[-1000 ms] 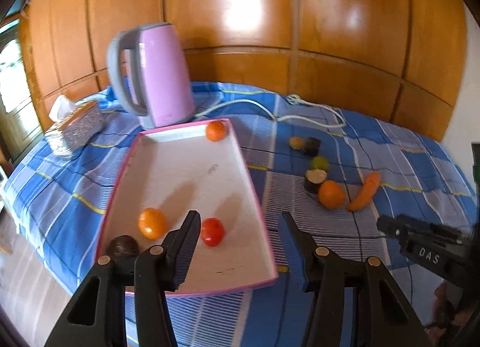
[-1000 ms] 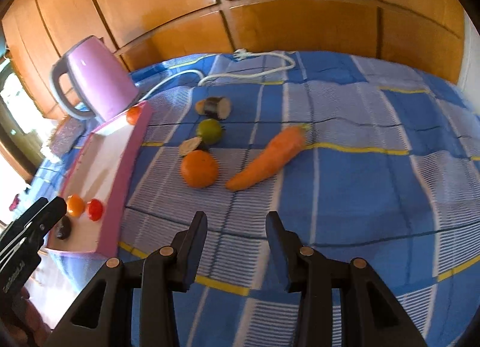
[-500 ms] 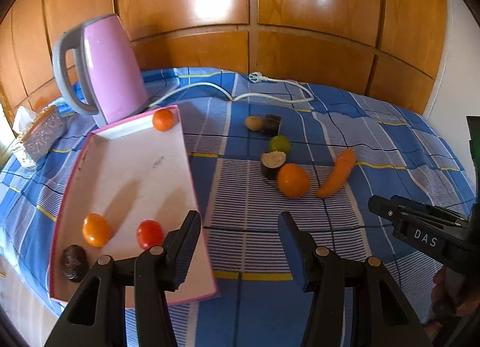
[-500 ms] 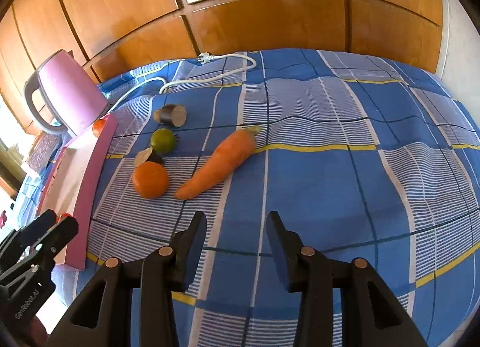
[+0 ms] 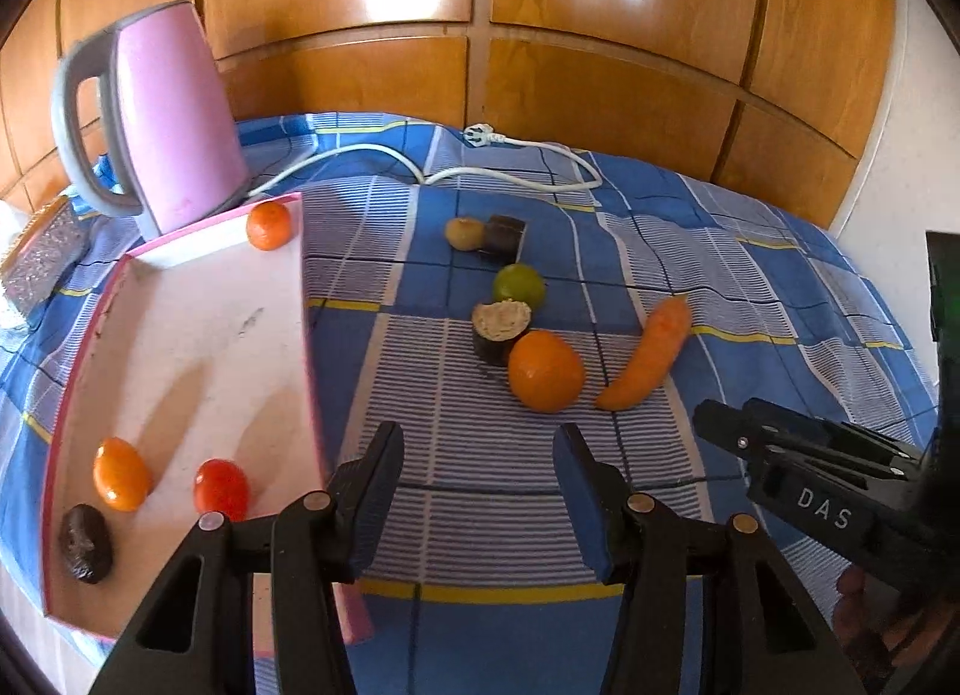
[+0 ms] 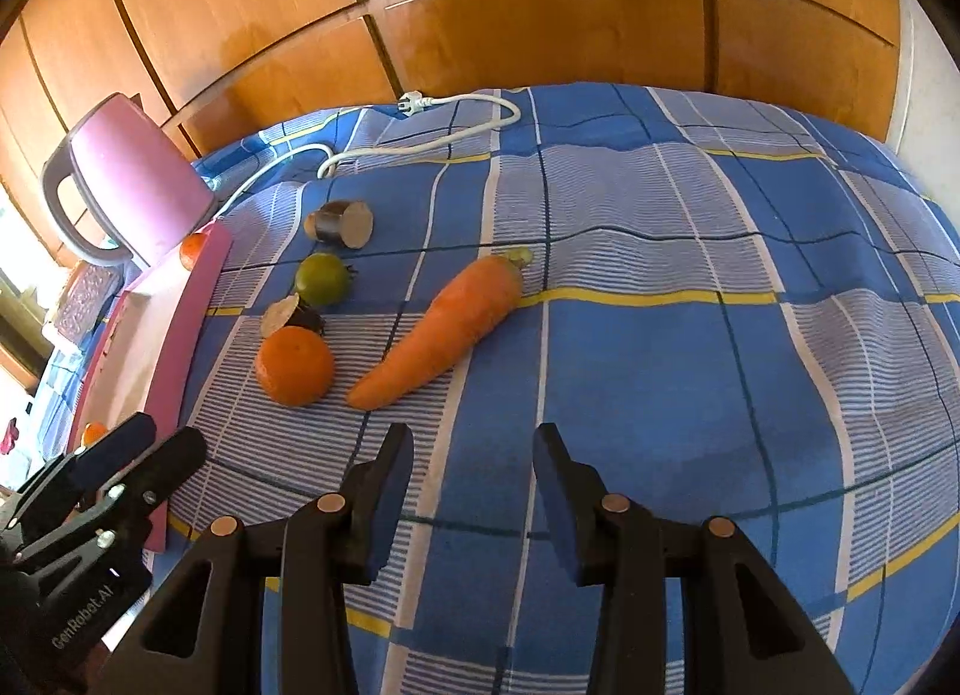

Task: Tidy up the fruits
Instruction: 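Withdraw both tools from the tray toward the remaining produce, then grasp the large orange with the left tool while the right tool grasps the carrot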

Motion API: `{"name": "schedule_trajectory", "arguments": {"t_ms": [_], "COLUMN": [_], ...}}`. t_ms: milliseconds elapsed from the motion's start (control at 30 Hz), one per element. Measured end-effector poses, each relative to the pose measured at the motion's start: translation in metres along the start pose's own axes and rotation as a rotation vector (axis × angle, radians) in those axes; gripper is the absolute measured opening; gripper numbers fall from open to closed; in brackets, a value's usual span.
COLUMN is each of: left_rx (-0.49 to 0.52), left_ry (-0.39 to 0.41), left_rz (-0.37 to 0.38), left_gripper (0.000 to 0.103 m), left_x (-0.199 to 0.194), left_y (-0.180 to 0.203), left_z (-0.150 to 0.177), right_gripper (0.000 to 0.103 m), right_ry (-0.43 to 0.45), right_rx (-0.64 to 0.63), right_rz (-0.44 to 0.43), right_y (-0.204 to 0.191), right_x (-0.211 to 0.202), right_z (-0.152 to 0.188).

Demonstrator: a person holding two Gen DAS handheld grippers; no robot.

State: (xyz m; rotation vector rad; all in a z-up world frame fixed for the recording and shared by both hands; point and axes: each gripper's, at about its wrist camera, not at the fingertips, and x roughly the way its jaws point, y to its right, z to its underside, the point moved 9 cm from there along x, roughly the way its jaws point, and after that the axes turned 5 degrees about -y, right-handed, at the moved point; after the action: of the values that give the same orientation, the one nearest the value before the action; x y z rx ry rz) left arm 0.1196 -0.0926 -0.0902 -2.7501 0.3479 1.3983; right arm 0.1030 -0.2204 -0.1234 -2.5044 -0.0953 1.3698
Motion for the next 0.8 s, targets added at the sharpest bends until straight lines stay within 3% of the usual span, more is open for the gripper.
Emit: {"name": "schedule_trajectory", "arguments": {"t_ms": [800], "left_rx": [-0.057], "left_ry": [-0.061], "left_rz": [0.083], "left_gripper": [0.056], "left_x": [0.055], "left_y": [0.017], "left_z": [-0.027], "right_gripper": [0.044], "right_ry": [-0.023], "right_rx": [0.108], "right_rz": [-0.066], "right_y": [0.001], "right_x": [0.039], "right_z": [-0.051]}}
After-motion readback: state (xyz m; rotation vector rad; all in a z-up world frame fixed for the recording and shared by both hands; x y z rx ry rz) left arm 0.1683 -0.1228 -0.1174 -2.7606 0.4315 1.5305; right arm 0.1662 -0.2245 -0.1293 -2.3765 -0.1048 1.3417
